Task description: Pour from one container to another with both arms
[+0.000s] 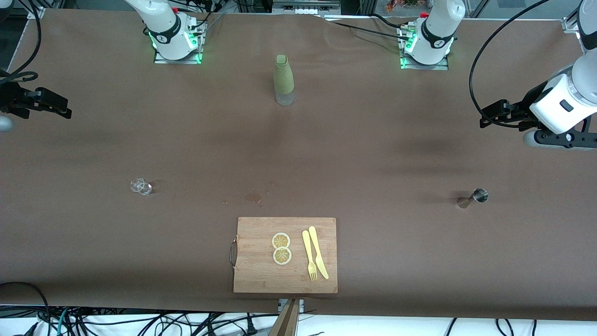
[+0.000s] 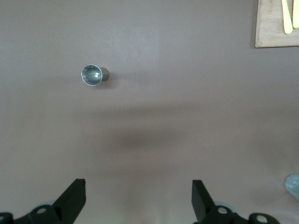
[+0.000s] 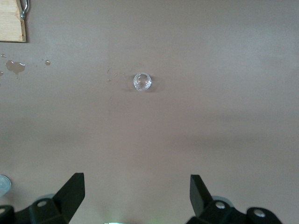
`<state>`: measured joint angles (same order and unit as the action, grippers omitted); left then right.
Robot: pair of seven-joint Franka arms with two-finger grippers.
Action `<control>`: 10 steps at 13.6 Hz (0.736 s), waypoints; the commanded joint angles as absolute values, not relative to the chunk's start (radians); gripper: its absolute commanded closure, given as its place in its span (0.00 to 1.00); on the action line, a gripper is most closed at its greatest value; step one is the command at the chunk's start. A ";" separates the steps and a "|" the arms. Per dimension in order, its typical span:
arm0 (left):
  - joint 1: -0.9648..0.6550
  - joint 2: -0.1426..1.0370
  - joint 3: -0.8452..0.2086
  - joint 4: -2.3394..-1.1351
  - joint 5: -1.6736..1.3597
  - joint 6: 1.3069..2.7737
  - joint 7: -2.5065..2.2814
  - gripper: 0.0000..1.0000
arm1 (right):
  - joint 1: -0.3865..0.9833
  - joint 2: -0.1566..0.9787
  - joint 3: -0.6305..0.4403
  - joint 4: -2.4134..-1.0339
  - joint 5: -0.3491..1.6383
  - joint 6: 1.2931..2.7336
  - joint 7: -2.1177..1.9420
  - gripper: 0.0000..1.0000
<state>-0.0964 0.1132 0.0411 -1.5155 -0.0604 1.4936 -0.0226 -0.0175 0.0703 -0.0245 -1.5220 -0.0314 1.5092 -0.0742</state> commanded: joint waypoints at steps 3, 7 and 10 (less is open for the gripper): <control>-0.086 0.092 0.029 -1.523 -0.051 1.496 -0.023 0.00 | -0.023 0.084 -0.026 -1.491 -0.044 1.502 -0.061 0.00; -0.086 0.095 0.029 -1.523 -0.049 1.497 -0.018 0.00 | -0.023 0.084 -0.026 -1.491 -0.043 1.502 -0.061 0.00; -0.080 0.094 0.029 -1.525 -0.051 1.497 -0.018 0.00 | -0.026 0.084 -0.026 -1.491 -0.043 1.500 -0.063 0.00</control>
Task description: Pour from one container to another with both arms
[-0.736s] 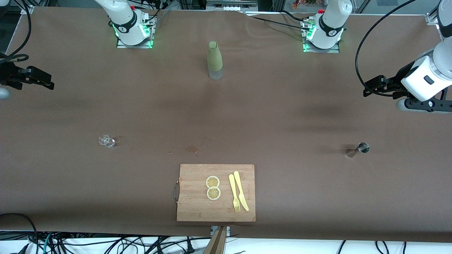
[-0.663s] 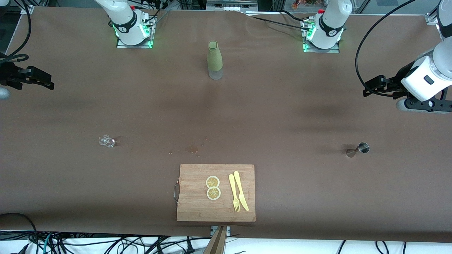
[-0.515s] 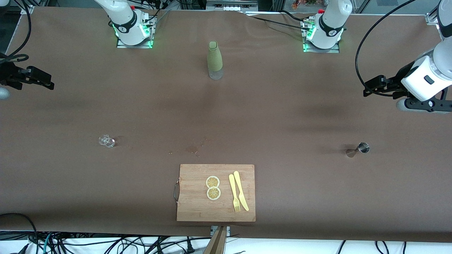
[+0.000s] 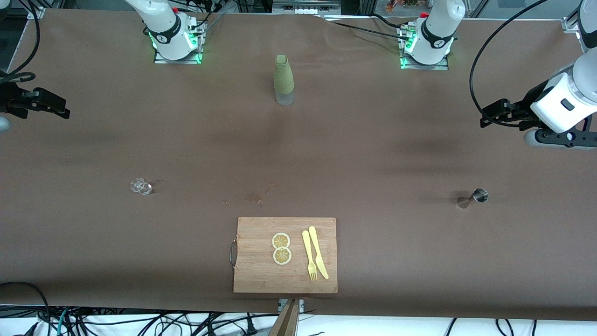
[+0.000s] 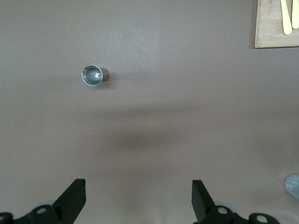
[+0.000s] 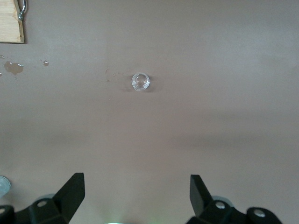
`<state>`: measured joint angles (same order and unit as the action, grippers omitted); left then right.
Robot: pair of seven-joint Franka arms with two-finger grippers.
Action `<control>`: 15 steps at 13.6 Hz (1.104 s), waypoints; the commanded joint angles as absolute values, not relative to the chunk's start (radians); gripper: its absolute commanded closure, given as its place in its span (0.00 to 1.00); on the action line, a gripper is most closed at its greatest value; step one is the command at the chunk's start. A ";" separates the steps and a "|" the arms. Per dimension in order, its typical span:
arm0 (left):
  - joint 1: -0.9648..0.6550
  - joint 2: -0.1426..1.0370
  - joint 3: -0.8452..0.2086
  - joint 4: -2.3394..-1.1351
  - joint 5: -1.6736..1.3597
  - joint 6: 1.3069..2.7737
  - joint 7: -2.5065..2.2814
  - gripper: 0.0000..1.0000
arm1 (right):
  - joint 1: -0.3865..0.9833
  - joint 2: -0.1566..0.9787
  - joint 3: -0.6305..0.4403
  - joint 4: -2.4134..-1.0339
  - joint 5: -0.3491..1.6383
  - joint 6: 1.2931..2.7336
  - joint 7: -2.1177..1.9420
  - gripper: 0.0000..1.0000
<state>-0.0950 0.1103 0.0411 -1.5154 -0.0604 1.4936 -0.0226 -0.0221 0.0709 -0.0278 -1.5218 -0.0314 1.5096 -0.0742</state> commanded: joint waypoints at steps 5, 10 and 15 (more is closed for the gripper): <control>-0.058 0.091 0.034 -1.525 -0.035 1.497 0.015 0.00 | -0.025 0.086 -0.026 -1.491 -0.041 1.502 -0.061 0.00; -0.058 0.091 0.035 -1.522 -0.034 1.497 0.014 0.00 | -0.025 0.086 -0.025 -1.491 -0.041 1.503 -0.061 0.00; -0.058 0.091 0.035 -1.522 -0.032 1.497 0.014 0.00 | -0.025 0.086 -0.025 -1.491 -0.040 1.503 -0.063 0.00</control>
